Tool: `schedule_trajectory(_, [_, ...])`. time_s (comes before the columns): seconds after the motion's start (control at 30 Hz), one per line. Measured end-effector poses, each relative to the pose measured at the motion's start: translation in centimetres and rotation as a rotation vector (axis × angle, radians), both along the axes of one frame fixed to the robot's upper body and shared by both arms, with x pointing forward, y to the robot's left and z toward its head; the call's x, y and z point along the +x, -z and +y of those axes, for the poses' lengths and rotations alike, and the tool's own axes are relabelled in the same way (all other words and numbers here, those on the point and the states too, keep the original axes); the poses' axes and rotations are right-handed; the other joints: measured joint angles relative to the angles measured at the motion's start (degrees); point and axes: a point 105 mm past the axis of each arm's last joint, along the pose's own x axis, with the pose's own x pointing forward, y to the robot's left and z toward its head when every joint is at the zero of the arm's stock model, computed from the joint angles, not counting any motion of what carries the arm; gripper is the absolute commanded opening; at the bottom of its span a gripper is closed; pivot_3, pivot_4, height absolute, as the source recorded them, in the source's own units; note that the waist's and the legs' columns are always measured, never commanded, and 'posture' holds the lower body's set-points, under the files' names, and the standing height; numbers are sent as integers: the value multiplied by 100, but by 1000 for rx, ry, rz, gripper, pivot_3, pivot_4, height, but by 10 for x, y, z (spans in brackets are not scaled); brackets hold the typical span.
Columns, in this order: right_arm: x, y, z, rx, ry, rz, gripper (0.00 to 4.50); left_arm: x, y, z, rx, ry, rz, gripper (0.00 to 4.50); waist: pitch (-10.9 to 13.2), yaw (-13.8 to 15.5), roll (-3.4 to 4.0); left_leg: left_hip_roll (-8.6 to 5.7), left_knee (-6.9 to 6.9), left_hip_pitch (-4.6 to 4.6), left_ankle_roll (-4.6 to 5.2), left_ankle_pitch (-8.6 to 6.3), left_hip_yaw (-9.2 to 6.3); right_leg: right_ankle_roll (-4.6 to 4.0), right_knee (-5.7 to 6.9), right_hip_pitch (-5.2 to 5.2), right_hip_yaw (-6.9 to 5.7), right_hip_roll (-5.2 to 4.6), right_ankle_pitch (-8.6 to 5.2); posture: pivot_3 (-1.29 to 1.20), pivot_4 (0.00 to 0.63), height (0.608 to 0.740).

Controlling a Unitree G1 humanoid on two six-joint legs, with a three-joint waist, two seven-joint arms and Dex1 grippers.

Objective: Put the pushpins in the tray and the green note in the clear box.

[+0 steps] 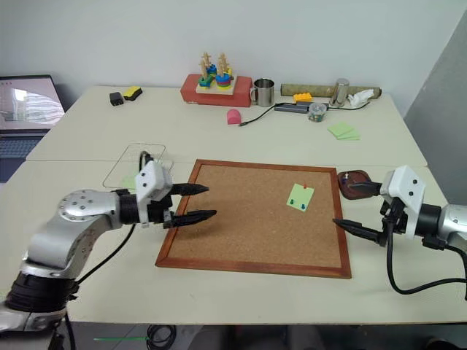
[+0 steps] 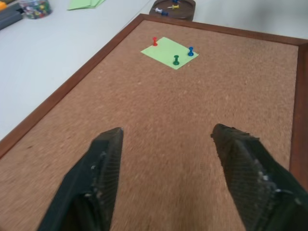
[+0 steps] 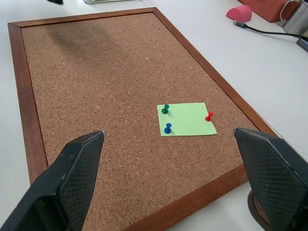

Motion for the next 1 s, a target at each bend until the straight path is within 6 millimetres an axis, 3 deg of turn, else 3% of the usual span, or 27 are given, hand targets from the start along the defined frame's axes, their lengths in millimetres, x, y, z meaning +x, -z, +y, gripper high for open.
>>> schedule_trajectory(0.3, [15,4,20,49,16,-1,4500,15,31,-36,-32,47,20,717,0,-6,-2,0,2,0,0,0,-5,-1,3,0,-3,1,1,0,150,740])
schedule_trajectory(0.43, [37,8,23,47,98,-24,4500,22,44,-46,-40,39,33,73,-1,-11,-2,-1,4,-1,0,1,-4,-1,5,-3,-1,1,2,0,150,740])
schedule_trajectory(0.67, [79,19,33,53,194,-24,4500,30,64,-51,-42,17,53,73,-2,-13,-2,-2,2,-1,0,1,-12,-2,9,-4,-9,1,2,0,150,740])
schedule_trajectory(1.0, [125,46,45,50,248,28,4500,31,66,-56,-56,24,32,73,-6,13,2,-8,4,-2,0,1,-17,-2,9,0,-16,-6,3,0,150,740])
